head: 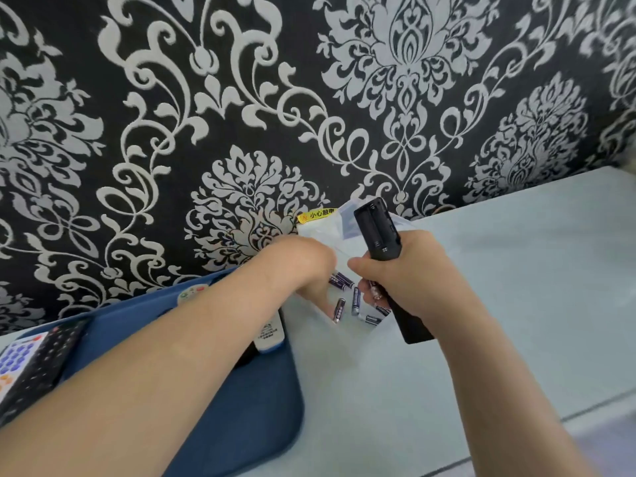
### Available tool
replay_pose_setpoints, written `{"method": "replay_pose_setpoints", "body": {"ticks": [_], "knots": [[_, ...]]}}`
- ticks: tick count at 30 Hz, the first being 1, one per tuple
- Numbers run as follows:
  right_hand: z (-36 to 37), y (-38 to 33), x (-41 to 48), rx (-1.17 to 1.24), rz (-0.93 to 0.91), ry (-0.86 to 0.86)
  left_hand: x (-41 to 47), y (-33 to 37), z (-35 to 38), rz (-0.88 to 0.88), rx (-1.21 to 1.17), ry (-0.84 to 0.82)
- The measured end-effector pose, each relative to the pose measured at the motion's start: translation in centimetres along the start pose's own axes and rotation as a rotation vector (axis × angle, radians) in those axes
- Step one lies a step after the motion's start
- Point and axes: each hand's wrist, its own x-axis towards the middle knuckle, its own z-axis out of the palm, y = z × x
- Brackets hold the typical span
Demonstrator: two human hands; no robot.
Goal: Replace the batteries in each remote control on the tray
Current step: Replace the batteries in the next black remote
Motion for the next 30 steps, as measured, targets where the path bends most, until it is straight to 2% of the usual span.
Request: {"method": "replay_pose_setpoints", "body": {"ticks": [5,8,10,12,14,15,17,19,22,24,27,30], "knots": [[0.1,0.1,0.0,0.027,0.005,-0.033,0.9,0.5,-0.1,-0.008,0.059,-0.107],[0.0,0.1,0.0,0.034,0.005,-0.024,0.6,-0.1,-0.3,0.016,-0.11,-0.053],[-0.1,-0.1,-0.1,0.079,-0.003,-0.017,-0.6,-1.4,-0.3,0.04,-0.505,0.091],[-0.1,-0.4,-0.3,0.224,-0.002,-0.025,-2.2,-2.8,0.2,0.114,-1.216,0.171],[0.3,-1.1,-0.6,0.324,0.003,-0.044,-3.6,-3.4,1.5,0.175,-1.908,0.124],[0.8,-1.5,-0.8,0.29,-0.007,-0.053,-4.2,-3.5,2.4,0.162,-2.121,0.109],[1.4,-1.4,-0.6,0.136,-0.023,-0.04,-4.4,-2.8,3.7,0.096,-2.335,0.094],[2.1,-1.6,-0.7,-0.029,-0.035,-0.017,-4.7,-2.6,4.6,0.068,-2.47,0.128],[2.4,-2.1,-1.1,-0.157,-0.069,0.062,-5.4,-2.5,5.5,0.119,-2.598,0.182],[2.3,-2.3,-1.2,-0.065,-0.076,0.094,-5.8,-2.4,5.7,0.185,-2.632,0.209],[3.6,-3.4,-2.3,0.277,-0.015,-0.106,-6.9,-2.7,6.4,0.258,-2.574,0.32],[5.5,-3.6,-2.8,0.215,-0.072,-0.178,-8.0,-3.3,6.9,0.222,-2.46,0.489]]}}
